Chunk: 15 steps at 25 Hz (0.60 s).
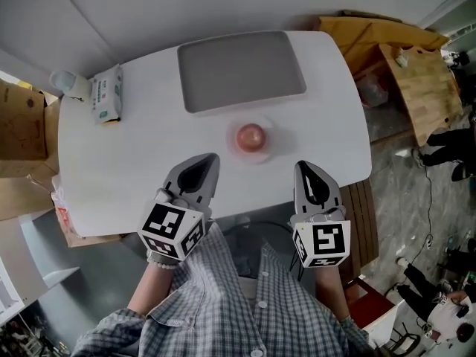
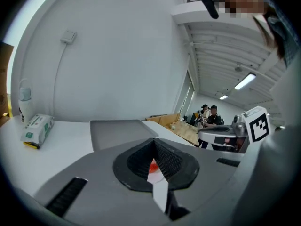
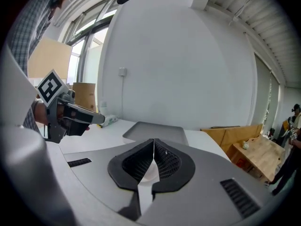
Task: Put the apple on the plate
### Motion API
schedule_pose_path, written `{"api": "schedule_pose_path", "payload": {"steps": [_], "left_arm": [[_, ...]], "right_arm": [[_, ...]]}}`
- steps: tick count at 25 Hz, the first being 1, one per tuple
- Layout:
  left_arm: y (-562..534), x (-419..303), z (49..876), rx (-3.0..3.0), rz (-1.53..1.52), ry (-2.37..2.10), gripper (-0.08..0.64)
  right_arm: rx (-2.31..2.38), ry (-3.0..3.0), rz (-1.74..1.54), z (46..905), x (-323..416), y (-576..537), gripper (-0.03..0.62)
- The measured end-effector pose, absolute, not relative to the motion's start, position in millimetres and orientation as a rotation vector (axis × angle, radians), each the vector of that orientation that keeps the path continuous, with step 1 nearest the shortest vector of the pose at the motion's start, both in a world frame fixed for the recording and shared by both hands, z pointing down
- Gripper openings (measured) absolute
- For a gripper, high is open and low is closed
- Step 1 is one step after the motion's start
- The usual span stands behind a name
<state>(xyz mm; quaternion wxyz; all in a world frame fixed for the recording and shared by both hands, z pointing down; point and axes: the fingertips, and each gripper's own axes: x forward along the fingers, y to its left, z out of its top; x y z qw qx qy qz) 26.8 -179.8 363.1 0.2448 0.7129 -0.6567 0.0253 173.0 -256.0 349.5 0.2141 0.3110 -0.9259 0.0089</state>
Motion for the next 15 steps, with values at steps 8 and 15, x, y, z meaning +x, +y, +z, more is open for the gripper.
{"api": "schedule_pose_path", "payload": {"steps": [8,15], "left_arm": [[-199.7,8.2,409.2,1.876,0.076,-1.644,0.008],[-201.5,6.7,445.3,1.794,0.148,-1.547,0.008]], "right_arm": [[0.889,-2.454,0.205,396.0,160.9,-291.0,0.021],[0.840,-2.353,0.221,430.5,152.9,-309.1,0.021]]}}
